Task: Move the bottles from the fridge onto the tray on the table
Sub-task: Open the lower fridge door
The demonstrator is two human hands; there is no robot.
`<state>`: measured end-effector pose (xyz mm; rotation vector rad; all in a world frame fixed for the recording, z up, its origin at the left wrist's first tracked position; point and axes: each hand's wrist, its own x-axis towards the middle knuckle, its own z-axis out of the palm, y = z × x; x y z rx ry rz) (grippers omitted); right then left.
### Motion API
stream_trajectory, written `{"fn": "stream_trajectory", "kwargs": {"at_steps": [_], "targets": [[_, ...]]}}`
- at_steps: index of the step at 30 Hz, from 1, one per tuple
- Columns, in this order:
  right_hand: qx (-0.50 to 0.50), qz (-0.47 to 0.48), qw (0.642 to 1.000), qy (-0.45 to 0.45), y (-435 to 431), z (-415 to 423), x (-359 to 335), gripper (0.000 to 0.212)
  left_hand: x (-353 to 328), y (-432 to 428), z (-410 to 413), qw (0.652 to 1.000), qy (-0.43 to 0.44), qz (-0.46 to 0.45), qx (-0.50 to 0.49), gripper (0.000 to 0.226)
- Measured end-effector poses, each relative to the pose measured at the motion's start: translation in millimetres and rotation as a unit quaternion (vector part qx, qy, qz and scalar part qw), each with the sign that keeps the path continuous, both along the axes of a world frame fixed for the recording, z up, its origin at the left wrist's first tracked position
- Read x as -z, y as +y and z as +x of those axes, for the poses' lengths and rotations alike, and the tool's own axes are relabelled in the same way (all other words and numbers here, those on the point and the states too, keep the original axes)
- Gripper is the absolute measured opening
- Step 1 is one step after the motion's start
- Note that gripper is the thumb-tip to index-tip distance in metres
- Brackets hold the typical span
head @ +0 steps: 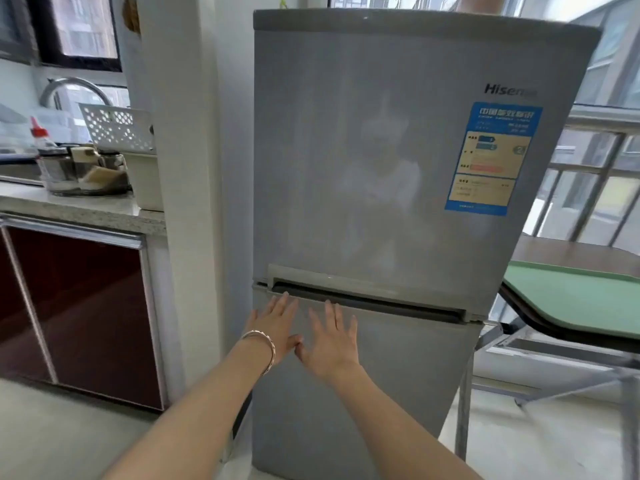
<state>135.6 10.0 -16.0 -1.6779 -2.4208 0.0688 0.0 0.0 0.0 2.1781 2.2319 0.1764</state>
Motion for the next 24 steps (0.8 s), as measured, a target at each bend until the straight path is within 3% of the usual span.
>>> {"fn": "stream_trajectory", "kwargs": {"at_steps": [9,18,22,24], "targets": [[0.013,0.0,1.0,-0.029,12.8,-1.1,-6.8,0.064,0.8,17.7,3.9,0.999,-0.027,-0.026,0.001,0.08],[0.063,-0.032,0.995,-0.077,14.3,-15.8,-18.9,0.068,-1.2,14.0,1.3,0.999,-0.025,-0.027,0.0,0.09],[0.071,-0.04,0.993,-0.085,13.3,-15.8,-18.5,0.07,8.4,13.0,-2.1,0.997,-0.063,-0.037,0.007,0.095],[0.077,-0.054,0.992,-0.088,12.8,-15.6,-25.9,0.07,14.4,8.5,-4.2,0.99,-0.108,-0.092,0.005,0.096]]}}
